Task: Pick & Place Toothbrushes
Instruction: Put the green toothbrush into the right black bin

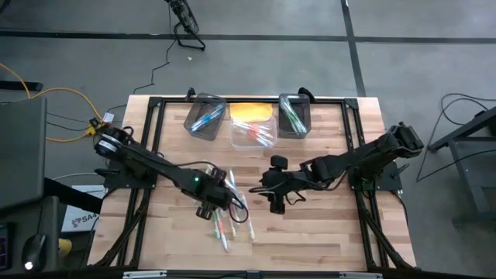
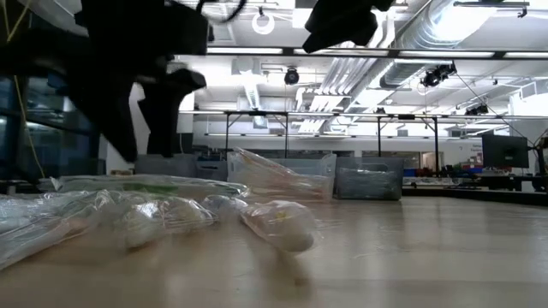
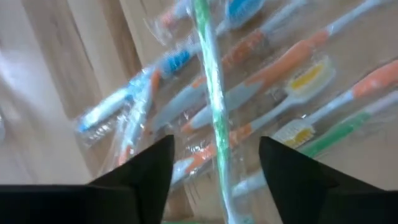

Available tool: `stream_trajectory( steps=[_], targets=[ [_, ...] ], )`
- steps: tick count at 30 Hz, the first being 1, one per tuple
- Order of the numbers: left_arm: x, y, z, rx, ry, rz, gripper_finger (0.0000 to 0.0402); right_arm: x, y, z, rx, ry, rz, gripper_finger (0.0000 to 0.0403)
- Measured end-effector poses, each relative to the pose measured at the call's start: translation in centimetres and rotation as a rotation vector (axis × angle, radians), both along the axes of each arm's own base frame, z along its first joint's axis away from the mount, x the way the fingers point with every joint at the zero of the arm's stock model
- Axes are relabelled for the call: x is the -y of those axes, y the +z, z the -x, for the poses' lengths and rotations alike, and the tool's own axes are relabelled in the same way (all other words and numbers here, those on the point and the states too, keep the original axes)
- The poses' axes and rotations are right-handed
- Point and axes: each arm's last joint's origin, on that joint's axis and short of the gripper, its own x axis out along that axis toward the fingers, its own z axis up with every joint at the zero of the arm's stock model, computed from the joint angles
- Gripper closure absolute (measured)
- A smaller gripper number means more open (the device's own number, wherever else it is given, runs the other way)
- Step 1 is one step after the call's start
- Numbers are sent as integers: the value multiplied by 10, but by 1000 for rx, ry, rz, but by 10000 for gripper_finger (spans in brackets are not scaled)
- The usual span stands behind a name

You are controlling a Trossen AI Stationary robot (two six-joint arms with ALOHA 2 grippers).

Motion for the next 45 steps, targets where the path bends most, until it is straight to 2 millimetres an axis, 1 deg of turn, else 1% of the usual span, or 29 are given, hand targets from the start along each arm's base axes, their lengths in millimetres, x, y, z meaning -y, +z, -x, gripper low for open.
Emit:
stream_trajectory(
  steps=[2, 4, 6, 9, 12, 15, 18, 22, 23, 24, 27, 29, 31, 35, 41, 45],
  targets=[
    [1, -6, -2, -19, 8, -5, 149, 0, 0, 0, -3, 0, 0, 206],
    [2, -11, -4, -24, 18, -4, 136, 0, 0, 0, -3, -1, -1, 206],
    [2, -16, -5, -45, 20, -11, 133, 0, 0, 0, -3, -1, -1, 206],
    [3, -22, -7, -61, 22, -17, 146, 0, 0, 0, -3, -1, -1, 206],
    [3, -26, -8, -73, 24, -21, 175, 0, 0, 0, -3, -1, -1, 206],
    [3, -26, -8, -73, 24, -21, 219, 0, 0, 0, -3, -1, -1, 206],
    [3, -25, -7, -76, 24, -22, 278, 0, 0, 0, -3, -1, -1, 206],
    [2, -24, -5, -88, 21, -27, 367, 0, 0, 0, -3, -1, -1, 206],
    [2, -24, -5, -94, 19, -29, 383, 0, 0, 0, -3, -1, -1, 206],
    [2, -24, -5, -94, 20, -29, 390, 0, 0, 0, -3, -1, -1, 206],
    [1, -25, -4, -106, 18, -34, 388, 0, -1, 1, -6, -14, -15, 206],
    [1, -24, -3, -114, 18, -41, 394, -2, -2, 3, -23, -23, -21, 206],
    [0, -17, 0, -125, 20, -56, 397, -7, -6, 5, -22, -27, -11, 206],
    [-2, 7, 0, -53, 36, -101, 400, -16, -22, 11, 25, -66, 49, 206],
    [-7, 46, 3, 163, 71, -130, 401, -28, -48, 19, 165, -136, 57, 206],
    [-9, 62, 5, 268, 86, -124, 401, -34, -59, 27, 239, -201, 84, 206]
  ],
)
